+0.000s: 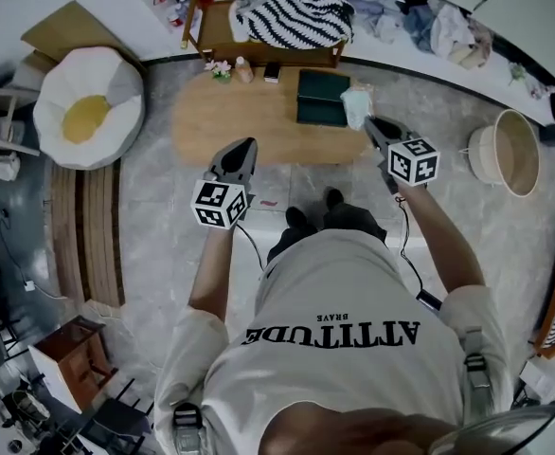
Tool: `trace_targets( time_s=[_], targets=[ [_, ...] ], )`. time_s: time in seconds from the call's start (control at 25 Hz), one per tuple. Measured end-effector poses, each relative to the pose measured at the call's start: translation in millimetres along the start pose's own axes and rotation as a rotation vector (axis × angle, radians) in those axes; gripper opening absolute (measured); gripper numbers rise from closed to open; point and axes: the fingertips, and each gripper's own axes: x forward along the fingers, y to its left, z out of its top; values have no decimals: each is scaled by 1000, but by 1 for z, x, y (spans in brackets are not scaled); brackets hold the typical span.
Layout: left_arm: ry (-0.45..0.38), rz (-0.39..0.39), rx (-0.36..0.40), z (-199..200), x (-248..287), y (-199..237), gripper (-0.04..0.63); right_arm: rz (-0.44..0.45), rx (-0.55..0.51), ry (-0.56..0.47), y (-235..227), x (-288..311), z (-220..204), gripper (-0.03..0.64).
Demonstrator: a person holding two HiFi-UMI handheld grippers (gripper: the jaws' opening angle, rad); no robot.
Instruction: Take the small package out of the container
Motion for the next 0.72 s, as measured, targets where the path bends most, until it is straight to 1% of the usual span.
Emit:
trace_targets(
  time_s=[0.2, 0.52, 0.72],
  targets=[
    [-13, -7, 19, 11, 10, -24, 23, -10, 4, -40, -17, -32, 6, 31],
    [-47, 24, 47, 35, 27, -70, 23, -9, 26, -111, -59, -87, 16, 31],
    [-58, 52, 48, 36, 28, -95, 23, -5, 6, -140, -83, -115, 12, 31]
  ],
)
